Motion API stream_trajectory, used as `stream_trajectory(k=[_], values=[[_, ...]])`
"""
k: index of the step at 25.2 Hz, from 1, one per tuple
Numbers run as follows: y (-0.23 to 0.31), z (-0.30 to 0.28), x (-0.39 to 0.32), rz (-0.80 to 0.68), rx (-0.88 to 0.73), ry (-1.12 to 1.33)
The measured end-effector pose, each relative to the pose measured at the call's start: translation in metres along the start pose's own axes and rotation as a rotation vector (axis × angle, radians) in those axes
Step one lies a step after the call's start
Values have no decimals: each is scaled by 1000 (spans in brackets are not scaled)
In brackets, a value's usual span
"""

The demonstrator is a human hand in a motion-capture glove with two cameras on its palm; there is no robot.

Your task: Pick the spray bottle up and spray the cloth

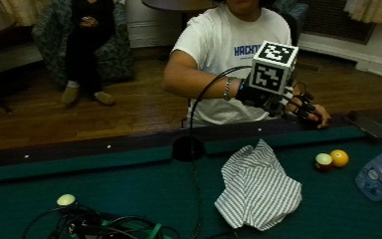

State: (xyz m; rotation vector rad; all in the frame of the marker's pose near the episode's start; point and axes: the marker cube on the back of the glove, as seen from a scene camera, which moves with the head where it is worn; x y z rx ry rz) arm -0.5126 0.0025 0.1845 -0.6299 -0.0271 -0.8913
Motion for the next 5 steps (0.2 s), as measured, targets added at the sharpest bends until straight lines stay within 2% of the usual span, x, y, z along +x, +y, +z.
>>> stream_trajectory(k=[5], values=[[7, 4, 3, -10, 8, -1]])
